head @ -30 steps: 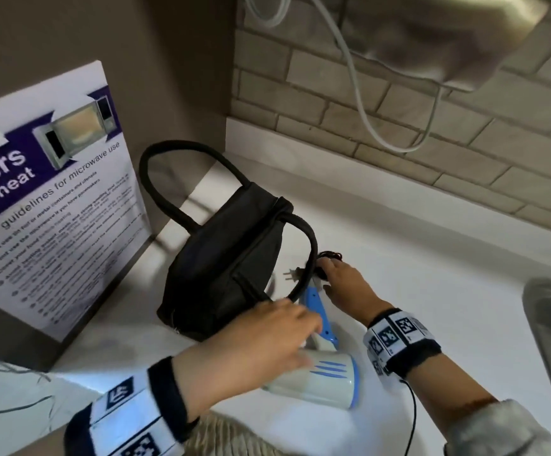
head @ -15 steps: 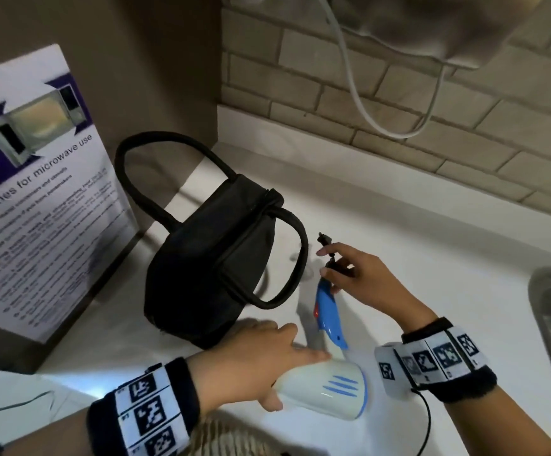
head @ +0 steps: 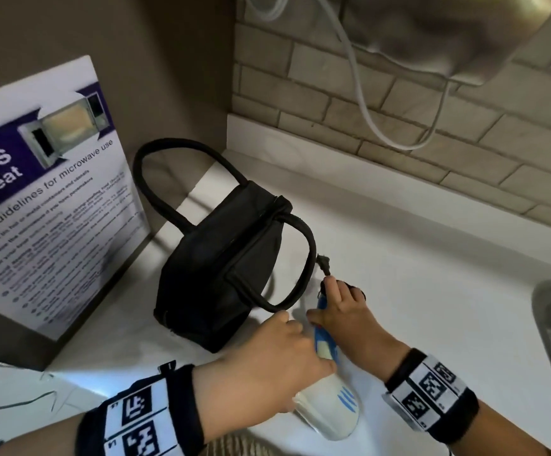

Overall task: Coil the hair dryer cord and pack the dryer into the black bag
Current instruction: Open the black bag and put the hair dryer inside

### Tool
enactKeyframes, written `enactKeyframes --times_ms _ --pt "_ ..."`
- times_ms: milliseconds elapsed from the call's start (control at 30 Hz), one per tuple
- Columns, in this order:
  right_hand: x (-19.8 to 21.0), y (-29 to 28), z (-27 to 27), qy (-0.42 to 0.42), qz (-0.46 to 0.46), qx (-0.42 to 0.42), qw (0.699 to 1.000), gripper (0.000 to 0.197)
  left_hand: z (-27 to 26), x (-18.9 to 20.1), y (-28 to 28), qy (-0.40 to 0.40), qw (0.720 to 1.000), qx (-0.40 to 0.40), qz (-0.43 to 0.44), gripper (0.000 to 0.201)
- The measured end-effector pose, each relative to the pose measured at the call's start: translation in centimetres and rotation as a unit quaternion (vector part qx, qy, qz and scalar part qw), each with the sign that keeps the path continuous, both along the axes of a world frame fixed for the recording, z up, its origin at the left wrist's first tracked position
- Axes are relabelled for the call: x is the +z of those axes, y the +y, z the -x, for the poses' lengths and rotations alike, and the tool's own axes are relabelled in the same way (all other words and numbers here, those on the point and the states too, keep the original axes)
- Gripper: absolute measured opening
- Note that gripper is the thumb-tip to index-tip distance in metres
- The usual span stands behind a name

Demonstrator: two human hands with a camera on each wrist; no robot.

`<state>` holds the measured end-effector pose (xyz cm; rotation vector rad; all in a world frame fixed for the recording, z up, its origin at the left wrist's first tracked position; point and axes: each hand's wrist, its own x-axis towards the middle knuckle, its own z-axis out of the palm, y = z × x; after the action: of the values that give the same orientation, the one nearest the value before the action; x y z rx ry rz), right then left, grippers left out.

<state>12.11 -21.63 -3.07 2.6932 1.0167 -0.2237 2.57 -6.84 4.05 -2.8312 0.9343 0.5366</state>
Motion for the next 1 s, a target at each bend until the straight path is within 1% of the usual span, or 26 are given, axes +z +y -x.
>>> enactKeyframes --times_ms 67,100,167,200,267,300,367,400,433,467,567,633,667,733,767,800,833,867,900,933,967,1000 --pt "0.4 -0.6 0.1 0.008 -0.044 0.011 0.999 0.036 0.2 0.3 0.2 -0.013 1.000 0.004 0.014 0.067" --pt "0.7 -1.0 0.0 0.016 -0.072 0.000 0.997 0.035 0.2 0.5 0.4 -0.026 0.999 0.002 0.023 0.068" --pt "1.3 -2.1 -0.1 0.010 -0.116 -0.028 0.993 0.035 0.5 0.8 1.1 -0.090 0.994 -0.014 0.063 0.074" --pt "1.6 -2.7 -0.2 0.006 -0.138 -0.047 0.989 0.035 0.7 0.9 1.4 -0.118 0.987 -0.005 0.105 0.076" --pt "2.6 -3.7 -0.4 -0.002 -0.170 -0.086 0.982 0.036 1.0 0.9 1.8 -0.160 0.965 0.028 0.208 0.083" --pt "3.0 -4.3 -0.5 -0.009 -0.186 -0.101 0.977 0.037 1.2 0.9 2.0 -0.165 0.955 0.049 0.240 0.087" --pt "4.0 -5.1 -0.5 -0.026 -0.214 -0.127 0.968 0.041 1.5 1.0 2.3 -0.150 0.937 0.112 0.294 0.093" --pt "4.4 -5.4 -0.5 -0.037 -0.226 -0.135 0.964 0.042 1.6 1.1 2.4 -0.128 0.927 0.146 0.320 0.095" --pt "5.0 -5.5 -0.6 -0.048 -0.237 -0.142 0.960 0.040 1.8 1.2 2.4 -0.096 0.914 0.178 0.352 0.098" --pt "5.5 -5.4 -0.6 -0.057 -0.247 -0.151 0.956 0.038 1.8 1.2 2.3 -0.064 0.895 0.205 0.391 0.100" --pt "6.7 -4.3 -0.6 -0.064 -0.277 -0.149 0.947 0.037 1.6 1.1 1.5 0.012 0.839 0.260 0.478 0.106" --pt "7.4 -3.4 -0.3 -0.053 -0.275 -0.140 0.950 0.040 1.4 1.1 1.2 0.010 0.790 0.294 0.537 0.101" --pt "7.8 -3.1 -0.2 -0.039 -0.277 -0.141 0.950 0.042 1.4 1.3 1.3 0.001 0.775 0.304 0.554 0.098" --pt "9.4 -2.7 -0.2 0.001 -0.295 -0.153 0.943 0.048 1.4 1.8 1.8 -0.011 0.758 0.316 0.571 0.095" --pt "10.5 -2.6 -0.2 0.021 -0.317 -0.164 0.934 0.049 1.3 2.0 2.3 -0.019 0.751 0.322 0.577 0.095" --pt "11.6 -2.5 -0.4 0.032 -0.354 -0.176 0.918 0.047 1.2 2.2 2.8 -0.026 0.743 0.327 0.583 0.095" --pt "12.8 -2.4 -0.5 0.047 -0.403 -0.186 0.895 0.043 1.1 2.4 3.2 -0.030 0.735 0.333 0.591 0.095" --pt "13.9 -2.3 -0.5 0.073 -0.462 -0.195 0.862 0.041 1.0 2.6 3.7 -0.030 0.726 0.336 0.599 0.096" --pt "14.7 -2.0 -0.3 0.112 -0.518 -0.186 0.827 0.041 0.8 3.0 4.1 -0.028 0.719 0.337 0.607 0.097" --pt "15.4 -1.6 0.1 0.150 -0.554 -0.168 0.801 0.044 0.7 3.3 4.4 -0.026 0.712 0.335 0.616 0.098" --pt "16.0 -1.0 0.5 0.153 -0.561 -0.127 0.803 0.049 0.7 3.7 4.7 -0.025 0.708 0.330 0.623 0.100" --pt "16.4 -0.3 0.9 0.142 -0.542 -0.096 0.822 0.057 0.7 4.3 5.0 -0.030 0.708 0.323 0.627 0.100"
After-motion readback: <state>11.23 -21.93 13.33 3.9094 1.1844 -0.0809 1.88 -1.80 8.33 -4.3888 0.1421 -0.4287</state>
